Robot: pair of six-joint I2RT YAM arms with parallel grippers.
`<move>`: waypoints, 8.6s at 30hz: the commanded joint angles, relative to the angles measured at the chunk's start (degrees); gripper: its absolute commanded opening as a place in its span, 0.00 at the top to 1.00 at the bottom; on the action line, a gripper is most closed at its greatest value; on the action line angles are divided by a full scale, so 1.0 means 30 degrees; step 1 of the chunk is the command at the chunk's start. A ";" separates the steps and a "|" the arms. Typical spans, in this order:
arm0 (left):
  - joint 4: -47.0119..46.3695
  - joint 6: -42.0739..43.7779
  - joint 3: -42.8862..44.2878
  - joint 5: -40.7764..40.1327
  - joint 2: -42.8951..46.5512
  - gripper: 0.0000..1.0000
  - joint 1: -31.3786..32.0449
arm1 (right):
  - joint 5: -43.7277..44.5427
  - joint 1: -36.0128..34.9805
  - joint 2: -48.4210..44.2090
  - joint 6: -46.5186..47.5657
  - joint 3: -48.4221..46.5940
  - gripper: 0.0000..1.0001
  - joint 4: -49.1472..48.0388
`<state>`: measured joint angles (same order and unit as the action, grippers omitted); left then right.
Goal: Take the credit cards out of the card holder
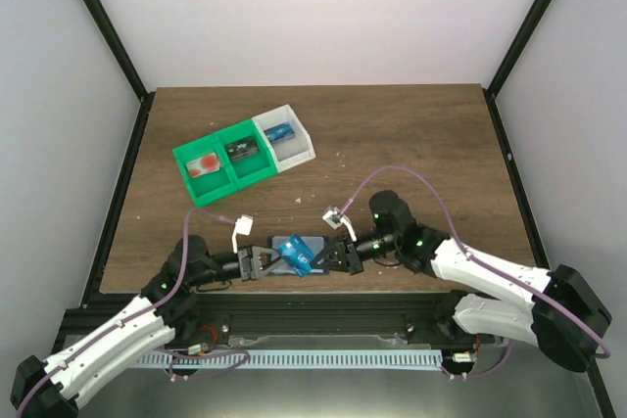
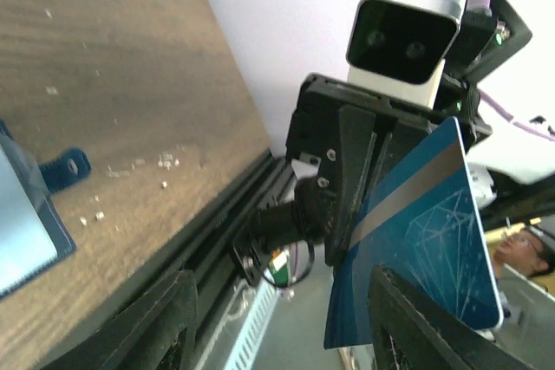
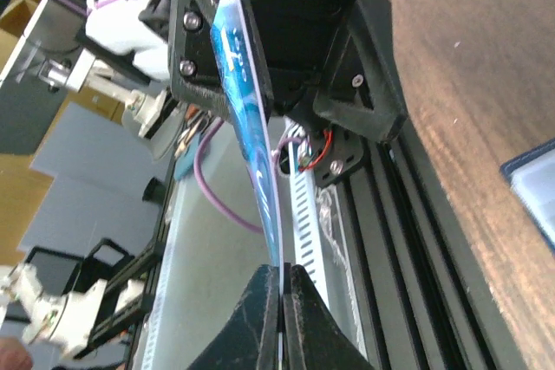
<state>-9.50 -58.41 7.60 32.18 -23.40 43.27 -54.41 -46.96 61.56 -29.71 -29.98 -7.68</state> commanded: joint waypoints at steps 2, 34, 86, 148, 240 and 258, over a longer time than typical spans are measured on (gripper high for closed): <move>0.0098 0.0478 0.0059 0.3114 -0.0162 0.44 -0.0010 | -0.2118 0.0118 0.0579 0.1977 -0.0306 1.00 0.2147; 0.3998 0.2219 0.1900 0.0985 0.0299 0.72 -0.0025 | -0.2954 0.0126 0.0704 -0.0591 0.0757 1.00 0.0076; 0.4953 0.1451 0.6561 -1.4735 -0.2499 1.00 -0.0790 | 0.5946 0.0126 -0.6148 -0.5251 0.1672 0.00 0.1134; -0.0506 -0.1106 2.1739 -1.9132 -2.9562 1.00 -0.6144 | 0.9740 0.0125 -0.8403 -0.2259 0.0569 0.00 0.5406; 0.2276 0.2849 2.8265 -2.1370 -3.4946 0.81 -0.5480 | 1.1692 0.0126 -0.9607 -0.2810 0.0354 0.00 0.7401; 0.2258 0.4332 2.7966 -2.1509 -3.3251 0.51 -0.5523 | 1.1534 0.0133 -0.9743 -0.3129 0.0602 0.00 0.7356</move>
<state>-3.27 -46.46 90.87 -31.11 -125.64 26.98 -19.90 -46.74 32.88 -38.59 -26.55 14.68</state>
